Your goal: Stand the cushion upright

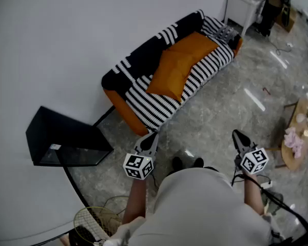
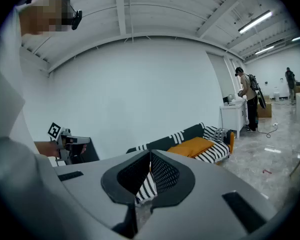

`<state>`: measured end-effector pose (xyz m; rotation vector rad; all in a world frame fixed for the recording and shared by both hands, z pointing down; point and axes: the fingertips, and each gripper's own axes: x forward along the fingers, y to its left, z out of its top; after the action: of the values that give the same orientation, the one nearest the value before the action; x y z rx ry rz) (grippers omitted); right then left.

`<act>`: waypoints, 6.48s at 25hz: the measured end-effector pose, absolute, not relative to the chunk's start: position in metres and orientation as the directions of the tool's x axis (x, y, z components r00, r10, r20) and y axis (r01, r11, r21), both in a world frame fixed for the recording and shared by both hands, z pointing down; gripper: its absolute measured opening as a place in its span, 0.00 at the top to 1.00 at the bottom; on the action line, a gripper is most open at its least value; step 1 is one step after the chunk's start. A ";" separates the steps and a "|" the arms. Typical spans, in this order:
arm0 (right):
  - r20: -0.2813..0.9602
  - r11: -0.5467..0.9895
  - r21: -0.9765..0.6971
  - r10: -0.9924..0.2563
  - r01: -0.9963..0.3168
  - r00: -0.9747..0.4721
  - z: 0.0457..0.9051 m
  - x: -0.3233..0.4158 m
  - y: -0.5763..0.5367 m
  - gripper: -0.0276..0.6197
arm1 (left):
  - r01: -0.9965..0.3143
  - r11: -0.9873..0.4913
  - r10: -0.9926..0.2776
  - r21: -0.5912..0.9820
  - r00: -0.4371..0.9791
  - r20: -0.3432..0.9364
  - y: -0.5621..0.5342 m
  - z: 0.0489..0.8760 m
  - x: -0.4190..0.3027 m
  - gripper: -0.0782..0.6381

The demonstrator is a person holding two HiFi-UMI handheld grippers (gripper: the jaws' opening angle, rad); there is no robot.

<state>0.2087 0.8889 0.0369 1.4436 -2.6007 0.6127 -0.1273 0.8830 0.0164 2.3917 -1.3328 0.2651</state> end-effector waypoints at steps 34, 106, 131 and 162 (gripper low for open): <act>0.331 0.532 -0.307 -0.718 -0.789 -0.612 0.062 0.252 0.887 0.90 | -0.873 -0.400 -0.780 0.278 0.483 0.397 0.890 0.039 -0.083 0.89; 0.477 0.468 -0.283 -0.689 -0.838 -0.546 0.084 0.067 0.628 0.90 | -0.813 -0.451 -0.670 0.368 0.581 0.463 0.627 0.095 -0.246 0.89; 0.532 0.628 -0.425 -0.409 -0.652 -0.741 0.170 0.054 0.428 0.89 | -0.868 -0.263 -0.755 0.421 0.457 0.470 0.493 0.134 -0.213 0.89; 0.611 0.493 -0.603 -0.219 -0.627 -0.760 0.352 0.055 0.326 0.80 | -0.883 -0.251 -0.610 0.396 0.462 0.643 0.315 0.296 -0.202 0.81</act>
<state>0.0547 0.3258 0.3523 0.6985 -2.2817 1.1929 -0.2023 0.3149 0.2959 1.9716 -1.2431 0.4690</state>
